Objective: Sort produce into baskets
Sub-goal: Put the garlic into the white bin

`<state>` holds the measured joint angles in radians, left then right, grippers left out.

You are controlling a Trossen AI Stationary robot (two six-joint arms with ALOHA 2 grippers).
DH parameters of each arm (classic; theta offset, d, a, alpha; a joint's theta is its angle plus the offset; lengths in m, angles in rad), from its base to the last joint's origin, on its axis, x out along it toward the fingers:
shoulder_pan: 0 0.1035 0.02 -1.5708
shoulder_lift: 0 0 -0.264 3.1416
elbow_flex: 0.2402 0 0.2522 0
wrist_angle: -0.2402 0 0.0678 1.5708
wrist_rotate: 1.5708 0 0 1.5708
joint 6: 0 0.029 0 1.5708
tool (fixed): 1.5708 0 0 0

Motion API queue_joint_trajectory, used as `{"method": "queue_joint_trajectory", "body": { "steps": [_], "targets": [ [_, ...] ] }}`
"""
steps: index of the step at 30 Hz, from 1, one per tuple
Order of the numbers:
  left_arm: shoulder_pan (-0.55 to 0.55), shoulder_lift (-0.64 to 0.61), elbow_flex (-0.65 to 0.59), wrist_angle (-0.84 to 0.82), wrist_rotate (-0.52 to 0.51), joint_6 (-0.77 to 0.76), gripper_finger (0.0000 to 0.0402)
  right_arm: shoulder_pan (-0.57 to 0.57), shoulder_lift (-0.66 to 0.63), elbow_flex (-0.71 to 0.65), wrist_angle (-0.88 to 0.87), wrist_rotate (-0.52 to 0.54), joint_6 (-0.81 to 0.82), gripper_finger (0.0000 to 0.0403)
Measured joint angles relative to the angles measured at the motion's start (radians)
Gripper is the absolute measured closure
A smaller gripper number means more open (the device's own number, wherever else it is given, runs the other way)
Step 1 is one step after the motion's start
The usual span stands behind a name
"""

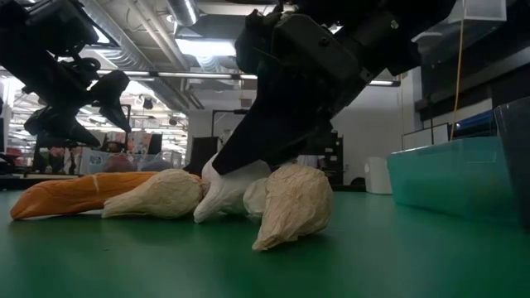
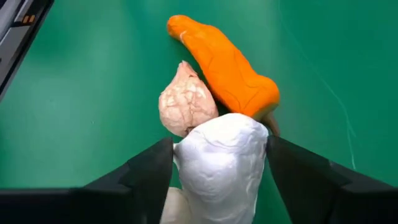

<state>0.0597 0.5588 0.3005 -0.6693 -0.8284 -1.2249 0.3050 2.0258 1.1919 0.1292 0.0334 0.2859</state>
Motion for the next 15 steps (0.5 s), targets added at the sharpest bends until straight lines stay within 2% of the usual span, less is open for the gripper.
{"method": "queue_joint_trajectory", "body": {
  "steps": [8, 15],
  "targets": [
    [0.0, 0.0, 0.0, 0.0, 0.0, 0.0, 0.0057, 0.0, 0.0, 0.0, 0.0, 0.0, 0.001, 0.0219],
    [0.0, 0.0, 0.0, 0.0, 0.0, 0.001, 0.0057, -0.011, -0.009, 0.0, -0.019, 0.0, 0.002, 0.0232]
  ]
}}
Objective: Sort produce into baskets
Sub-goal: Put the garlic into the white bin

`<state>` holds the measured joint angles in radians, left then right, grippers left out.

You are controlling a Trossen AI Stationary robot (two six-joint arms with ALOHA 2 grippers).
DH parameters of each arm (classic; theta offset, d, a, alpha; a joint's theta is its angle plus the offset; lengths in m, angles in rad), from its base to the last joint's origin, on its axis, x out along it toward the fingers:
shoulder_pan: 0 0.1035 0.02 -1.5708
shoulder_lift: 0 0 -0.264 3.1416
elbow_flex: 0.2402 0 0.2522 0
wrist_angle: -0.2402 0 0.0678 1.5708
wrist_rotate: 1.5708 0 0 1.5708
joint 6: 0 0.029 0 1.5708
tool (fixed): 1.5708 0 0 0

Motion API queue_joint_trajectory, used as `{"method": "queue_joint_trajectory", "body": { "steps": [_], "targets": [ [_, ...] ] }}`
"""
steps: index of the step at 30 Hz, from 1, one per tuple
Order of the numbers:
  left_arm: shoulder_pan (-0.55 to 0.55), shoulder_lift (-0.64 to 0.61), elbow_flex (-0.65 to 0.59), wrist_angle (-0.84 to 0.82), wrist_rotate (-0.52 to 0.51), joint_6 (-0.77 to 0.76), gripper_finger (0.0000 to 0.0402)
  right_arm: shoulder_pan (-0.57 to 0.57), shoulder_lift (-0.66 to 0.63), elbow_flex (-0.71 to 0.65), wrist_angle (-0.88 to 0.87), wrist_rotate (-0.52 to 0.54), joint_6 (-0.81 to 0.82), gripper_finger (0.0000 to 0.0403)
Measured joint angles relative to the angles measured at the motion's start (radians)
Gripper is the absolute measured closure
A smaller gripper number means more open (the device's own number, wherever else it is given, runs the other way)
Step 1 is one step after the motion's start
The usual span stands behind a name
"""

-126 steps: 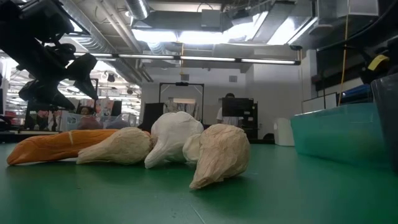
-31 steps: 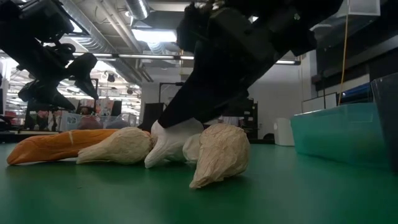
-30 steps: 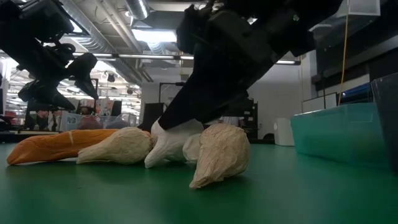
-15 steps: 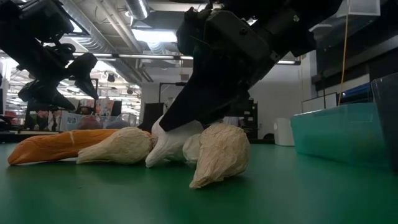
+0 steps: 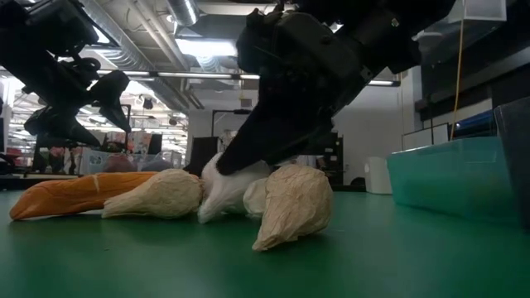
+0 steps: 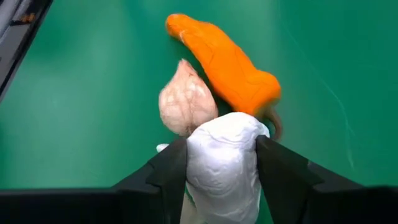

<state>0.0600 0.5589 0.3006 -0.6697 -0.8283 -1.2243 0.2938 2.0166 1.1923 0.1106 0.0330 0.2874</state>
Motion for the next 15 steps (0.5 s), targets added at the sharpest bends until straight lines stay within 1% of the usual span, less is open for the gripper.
{"method": "queue_joint_trajectory", "body": {
  "steps": [6, 10, 13, 15],
  "targets": [
    [0.0, 0.0, 0.0, 0.0, 0.0, 0.014, 0.0057, -0.029, -0.078, 0.0, -0.072, 0.007, -0.011, 0.0229],
    [0.0, 0.0, 0.0, 0.0, 0.004, 0.017, 0.0057, -0.054, -0.15, 0.0, -0.122, 0.01, -0.059, 0.0229],
    [0.0, 0.0, 0.0, -0.001, 0.008, 0.019, 0.0057, -0.075, -0.216, 0.0, -0.186, 0.031, -0.093, 0.0229],
    [0.0, 0.0, 0.0, 0.0, 0.008, 0.022, 0.0057, -0.092, -0.267, 0.0, -0.247, 0.063, -0.116, 0.0229]
  ]
}}
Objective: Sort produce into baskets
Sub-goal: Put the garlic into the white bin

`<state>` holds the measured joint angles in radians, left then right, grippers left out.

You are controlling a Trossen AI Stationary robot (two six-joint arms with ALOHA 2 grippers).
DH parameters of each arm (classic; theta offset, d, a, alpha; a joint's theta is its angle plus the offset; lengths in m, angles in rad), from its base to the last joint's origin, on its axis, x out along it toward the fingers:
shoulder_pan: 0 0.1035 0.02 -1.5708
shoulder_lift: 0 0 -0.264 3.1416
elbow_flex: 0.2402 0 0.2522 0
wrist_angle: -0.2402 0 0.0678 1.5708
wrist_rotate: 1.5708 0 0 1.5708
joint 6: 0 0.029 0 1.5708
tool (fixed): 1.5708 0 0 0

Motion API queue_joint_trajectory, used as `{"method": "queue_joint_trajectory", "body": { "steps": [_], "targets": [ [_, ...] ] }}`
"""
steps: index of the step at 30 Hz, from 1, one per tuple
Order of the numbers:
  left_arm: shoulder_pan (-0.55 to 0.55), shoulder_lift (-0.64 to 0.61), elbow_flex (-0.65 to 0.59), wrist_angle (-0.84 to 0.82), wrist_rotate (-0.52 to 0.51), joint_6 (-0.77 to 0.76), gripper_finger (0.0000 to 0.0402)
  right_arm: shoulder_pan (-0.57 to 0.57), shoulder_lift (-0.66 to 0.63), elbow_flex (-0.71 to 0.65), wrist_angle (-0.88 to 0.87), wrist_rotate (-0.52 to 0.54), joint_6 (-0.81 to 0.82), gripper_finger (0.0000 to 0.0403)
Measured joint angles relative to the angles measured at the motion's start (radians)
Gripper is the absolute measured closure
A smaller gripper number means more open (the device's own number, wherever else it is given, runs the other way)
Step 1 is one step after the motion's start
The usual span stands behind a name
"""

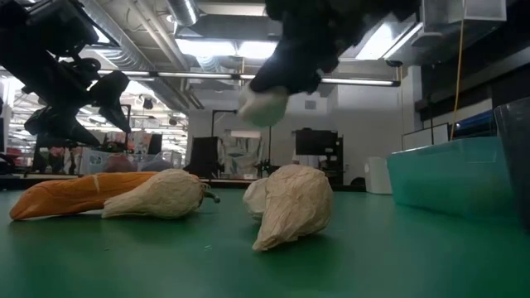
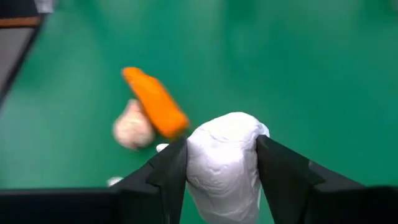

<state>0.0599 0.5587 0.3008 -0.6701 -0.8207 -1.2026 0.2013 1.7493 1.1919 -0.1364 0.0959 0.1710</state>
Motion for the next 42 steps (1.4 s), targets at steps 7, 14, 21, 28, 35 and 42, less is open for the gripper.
{"method": "queue_joint_trajectory", "body": {
  "steps": [7, 14, 21, 28, 35, 42],
  "targets": [
    [0.0, 0.0, 0.0, -0.001, 0.0, 0.001, 0.0057, -0.062, -0.172, 0.0, -0.295, 0.146, -0.062, 0.0228],
    [0.0, 0.001, 0.0, 0.0, 0.0, 0.0, 0.0057, -0.154, -0.326, 0.0, -0.599, 0.286, -0.074, 0.0228],
    [0.0, 0.001, 0.0, 0.0, 0.0, 0.0, 0.0057, -0.31, -0.464, 0.0, -0.798, 0.315, -0.092, 0.0228],
    [0.0, 0.001, 0.0, -0.002, 0.0, 0.004, 0.0057, -0.571, -0.548, 0.0, -0.884, 0.308, -0.163, 0.0228],
    [0.0, 0.001, 0.0, -0.003, -0.001, 0.005, 0.0057, -0.872, -0.542, 0.0, -0.858, 0.229, -0.188, 0.0228],
    [0.0, 0.001, 0.0, -0.003, -0.001, 0.013, 0.0057, -1.061, -0.468, 0.0, -0.752, 0.091, -0.171, 0.0228]
  ]
}}
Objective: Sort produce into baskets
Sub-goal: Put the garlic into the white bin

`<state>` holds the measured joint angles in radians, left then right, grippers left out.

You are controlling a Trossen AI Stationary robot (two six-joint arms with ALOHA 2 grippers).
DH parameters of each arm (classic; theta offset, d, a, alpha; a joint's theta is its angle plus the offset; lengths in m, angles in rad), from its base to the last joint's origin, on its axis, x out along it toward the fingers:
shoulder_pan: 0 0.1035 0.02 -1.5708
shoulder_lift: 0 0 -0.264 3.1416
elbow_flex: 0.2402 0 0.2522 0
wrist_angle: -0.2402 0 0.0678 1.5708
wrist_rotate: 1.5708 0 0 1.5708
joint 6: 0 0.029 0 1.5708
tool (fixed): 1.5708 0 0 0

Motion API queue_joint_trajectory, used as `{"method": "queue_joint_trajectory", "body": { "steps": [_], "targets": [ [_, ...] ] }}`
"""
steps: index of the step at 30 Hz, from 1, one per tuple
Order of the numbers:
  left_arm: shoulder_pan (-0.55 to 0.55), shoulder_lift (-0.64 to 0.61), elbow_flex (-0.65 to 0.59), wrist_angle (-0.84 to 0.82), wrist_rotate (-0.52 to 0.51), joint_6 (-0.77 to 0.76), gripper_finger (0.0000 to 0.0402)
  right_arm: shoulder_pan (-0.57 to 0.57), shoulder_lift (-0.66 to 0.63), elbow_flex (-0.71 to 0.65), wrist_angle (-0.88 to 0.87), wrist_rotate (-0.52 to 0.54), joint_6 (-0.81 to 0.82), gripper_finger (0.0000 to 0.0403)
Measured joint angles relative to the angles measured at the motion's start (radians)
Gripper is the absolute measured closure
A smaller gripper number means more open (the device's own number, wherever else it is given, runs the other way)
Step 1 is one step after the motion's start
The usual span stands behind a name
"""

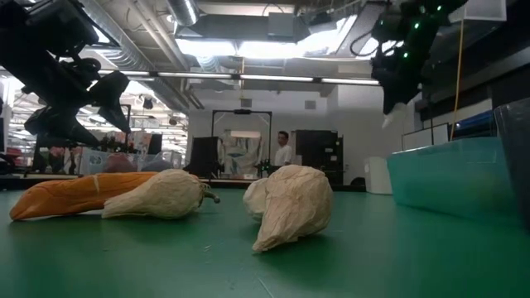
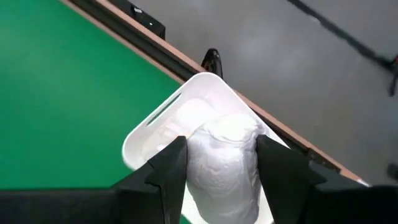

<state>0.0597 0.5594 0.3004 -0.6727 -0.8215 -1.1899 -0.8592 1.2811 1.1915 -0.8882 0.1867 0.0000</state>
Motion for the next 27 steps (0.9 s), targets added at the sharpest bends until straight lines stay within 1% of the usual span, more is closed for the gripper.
{"method": "queue_joint_trajectory", "body": {
  "steps": [2, 8, 17, 22, 27],
  "targets": [
    [0.0, 0.0, 0.0, 0.0, 0.0, 0.0, 0.0057, -0.023, 0.031, 0.0, 0.019, -0.02, 0.0, 0.0228],
    [0.0, 0.0, 0.0, 0.0, 0.0, 0.001, 0.0057, -0.06, 0.142, 0.0, 0.024, -0.024, -0.005, 0.0228],
    [0.0, 0.0, 0.0, -0.006, 0.0, 0.001, 0.0057, -0.06, 0.286, 0.0, 0.065, -0.023, -0.007, 0.0228],
    [0.0, 0.0, 0.0, -0.006, 0.0, 0.001, 0.0057, -0.058, 0.335, 0.0, 0.083, -0.023, -0.006, 0.0228],
    [0.0, 0.0, 0.0, -0.006, 0.0, 0.001, 0.0057, -0.058, 0.355, 0.0, 0.083, -0.03, -0.005, 0.0228]
  ]
}}
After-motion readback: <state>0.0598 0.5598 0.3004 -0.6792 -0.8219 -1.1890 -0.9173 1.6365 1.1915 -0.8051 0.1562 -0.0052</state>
